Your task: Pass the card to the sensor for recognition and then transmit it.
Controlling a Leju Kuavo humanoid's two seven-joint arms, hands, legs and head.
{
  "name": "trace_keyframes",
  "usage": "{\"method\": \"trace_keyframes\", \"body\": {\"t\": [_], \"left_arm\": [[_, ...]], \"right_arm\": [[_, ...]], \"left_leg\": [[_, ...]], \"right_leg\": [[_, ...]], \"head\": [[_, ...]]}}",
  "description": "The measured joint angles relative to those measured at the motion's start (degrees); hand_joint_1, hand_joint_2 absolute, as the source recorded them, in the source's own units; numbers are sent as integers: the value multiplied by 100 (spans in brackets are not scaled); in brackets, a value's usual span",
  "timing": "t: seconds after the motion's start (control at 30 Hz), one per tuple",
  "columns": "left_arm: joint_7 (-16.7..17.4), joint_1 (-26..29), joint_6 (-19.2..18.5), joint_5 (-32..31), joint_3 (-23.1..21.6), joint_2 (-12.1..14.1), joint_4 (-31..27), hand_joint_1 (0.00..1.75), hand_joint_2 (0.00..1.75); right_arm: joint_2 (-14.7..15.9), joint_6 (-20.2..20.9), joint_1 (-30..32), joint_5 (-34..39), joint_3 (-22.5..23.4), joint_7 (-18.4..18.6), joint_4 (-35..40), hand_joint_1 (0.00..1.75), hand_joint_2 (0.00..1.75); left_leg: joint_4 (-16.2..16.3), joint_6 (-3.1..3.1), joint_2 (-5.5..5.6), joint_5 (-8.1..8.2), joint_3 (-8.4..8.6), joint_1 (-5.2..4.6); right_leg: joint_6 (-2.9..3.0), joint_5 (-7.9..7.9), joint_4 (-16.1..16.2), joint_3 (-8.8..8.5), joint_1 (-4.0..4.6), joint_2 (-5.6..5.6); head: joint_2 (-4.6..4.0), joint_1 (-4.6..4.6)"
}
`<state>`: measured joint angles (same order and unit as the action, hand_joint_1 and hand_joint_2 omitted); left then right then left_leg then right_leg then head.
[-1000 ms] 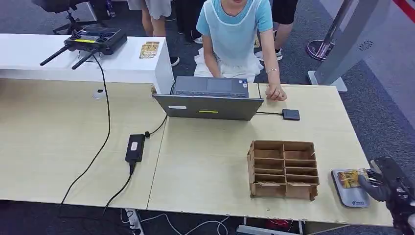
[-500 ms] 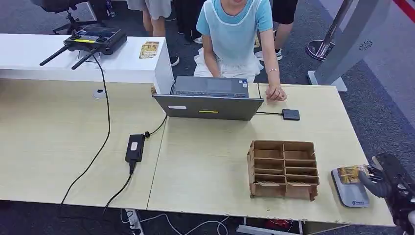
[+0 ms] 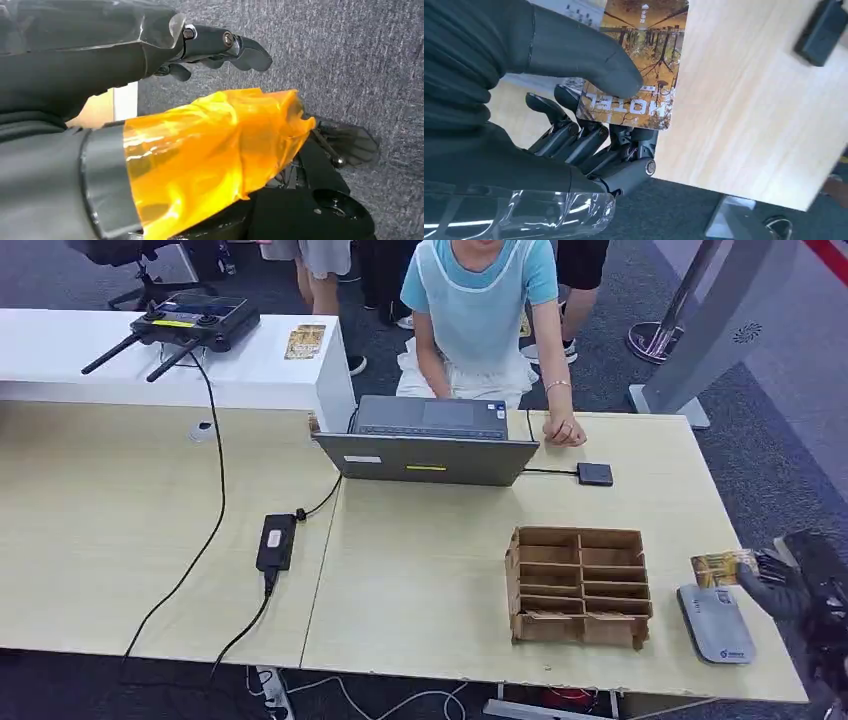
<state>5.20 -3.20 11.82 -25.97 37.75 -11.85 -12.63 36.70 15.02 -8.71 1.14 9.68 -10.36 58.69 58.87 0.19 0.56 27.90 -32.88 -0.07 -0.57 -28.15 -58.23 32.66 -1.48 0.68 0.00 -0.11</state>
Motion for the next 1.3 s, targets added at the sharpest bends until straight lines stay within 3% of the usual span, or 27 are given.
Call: {"method": "trace_keyframes", "body": {"t": [0.3, 0.57, 0.73, 0.9, 1.1, 1.3], "left_arm": [[48, 1, -61, -225, -138, 24, 0, 0, 0], [105, 0, -153, -431, -293, 26, 0, 0, 0], [186, 2, -177, -662, -389, 31, 0, 0, 0], [236, -17, -227, -935, -531, 33, 0, 0, 0], [249, -19, -243, -1139, -625, 52, 0, 0, 0], [291, -17, -278, -1228, -695, 72, 0, 0, 0]], "right_arm": [[111, 59, -142, 227, -13, -212, 559, 175, 175], [87, -488, -968, -591, -525, -59, 1010, 175, 175], [76, -1666, -1648, -2430, -1148, 195, 1073, 175, 175], [-244, -1998, -2614, -3765, -2078, 542, 910, 175, 175], [-794, -2153, -3625, -4239, -2877, 772, 380, 175, 175], [-1205, -2212, -4201, -4435, -3346, 916, -31, 175, 175]], "left_leg": [[0, 0, -2, 0, -1, 0], [0, -2, -9, -4, 3, 0], [-1, -2, -13, -5, -2, 0], [-1, -3, -33, -7, 2, 1], [-1, -15, -28, -14, 2, 11], [0, -15, -18, -14, -2, 14]], "right_leg": [[0, 0, -1, 1, 0, -5], [2, 4, -4, -1, 1, -6], [2, 7, -7, -3, 2, -12], [4, 10, -9, 2, 4, -29], [7, 12, -11, 4, 11, -25], [7, 12, -10, 5, 12, -17]], "head": [[2, 0], [0, 0], [2, 0], [2, 2], [0, 0], [0, 2]]}}
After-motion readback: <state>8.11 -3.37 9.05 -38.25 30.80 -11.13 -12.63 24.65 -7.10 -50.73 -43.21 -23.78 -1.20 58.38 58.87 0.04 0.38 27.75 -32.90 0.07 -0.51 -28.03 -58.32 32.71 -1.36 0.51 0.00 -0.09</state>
